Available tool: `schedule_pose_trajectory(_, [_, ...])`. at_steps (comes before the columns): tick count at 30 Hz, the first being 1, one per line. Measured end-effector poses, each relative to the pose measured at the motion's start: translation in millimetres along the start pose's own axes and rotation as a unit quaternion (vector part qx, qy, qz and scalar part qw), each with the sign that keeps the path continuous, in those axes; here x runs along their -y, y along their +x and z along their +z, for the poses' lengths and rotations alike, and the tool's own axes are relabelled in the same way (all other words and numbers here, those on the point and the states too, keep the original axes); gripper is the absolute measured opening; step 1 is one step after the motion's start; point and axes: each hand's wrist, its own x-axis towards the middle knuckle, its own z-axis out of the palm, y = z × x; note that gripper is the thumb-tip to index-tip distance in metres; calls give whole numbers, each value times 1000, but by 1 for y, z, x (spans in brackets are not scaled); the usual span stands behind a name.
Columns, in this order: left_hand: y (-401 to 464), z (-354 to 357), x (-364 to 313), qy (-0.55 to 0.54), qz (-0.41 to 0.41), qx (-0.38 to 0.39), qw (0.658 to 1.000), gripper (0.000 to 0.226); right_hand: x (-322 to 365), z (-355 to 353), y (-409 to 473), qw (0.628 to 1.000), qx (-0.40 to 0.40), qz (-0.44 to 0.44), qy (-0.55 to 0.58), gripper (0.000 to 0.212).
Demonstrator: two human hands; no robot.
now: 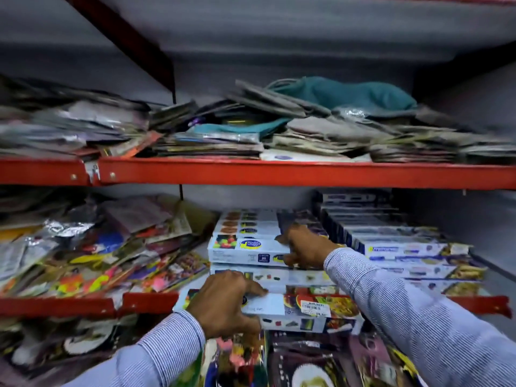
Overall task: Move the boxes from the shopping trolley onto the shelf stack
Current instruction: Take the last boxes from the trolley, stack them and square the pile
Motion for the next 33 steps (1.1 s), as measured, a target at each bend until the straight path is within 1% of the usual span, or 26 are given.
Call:
schedule_pose_trajectory(4, [21,-8,2,8,8,-8,1000,63,-15,8,28,1000,21,0,-20,49])
schedule_pose_trajectory(8, [34,-9,8,-4,-2,-8,1000,62,-25,23,47,1000,18,1,-19,54])
schedule_pose_trajectory(11, [37,-9,9,-5,-6,-12,1000,61,-30,29,52,1000,-7,-5,-13,51])
schedule_pose_trajectory(12, [39,-8,10,-5,-6,-12,1000,61,-31,31,55,1000,-17,-7,-10,45])
schedule_pose_trajectory(14, [41,-6,12,-4,-9,-14,1000,61,-34,31,57,999,-34,-5,0,24])
schedule_pose_trajectory(15, [44,-5,13,-4,-10,-15,1000,62,-35,31,58,999,-41,-2,2,21])
schedule_pose_trajectory(18, [52,-5,18,-6,-17,-15,1000,62,-37,27,56,998,-54,11,29,29])
schedule_pose_trajectory(20, [61,-8,23,-14,-21,-11,1000,60,-41,23,56,997,-50,3,53,33])
schedule_pose_trajectory(24, [82,-12,35,-15,-29,-32,999,56,-52,11,52,995,-14,2,98,26])
schedule_pose_trajectory(29, [105,6,48,-40,-39,-69,996,53,-61,10,39,992,-22,13,124,25])
schedule_pose_trajectory(32, [110,24,51,-35,-25,-81,996,50,-62,15,29,990,-48,2,133,44])
schedule_pose_trajectory(33, [111,29,50,-18,-12,-90,996,47,-63,19,25,990,-51,3,135,42])
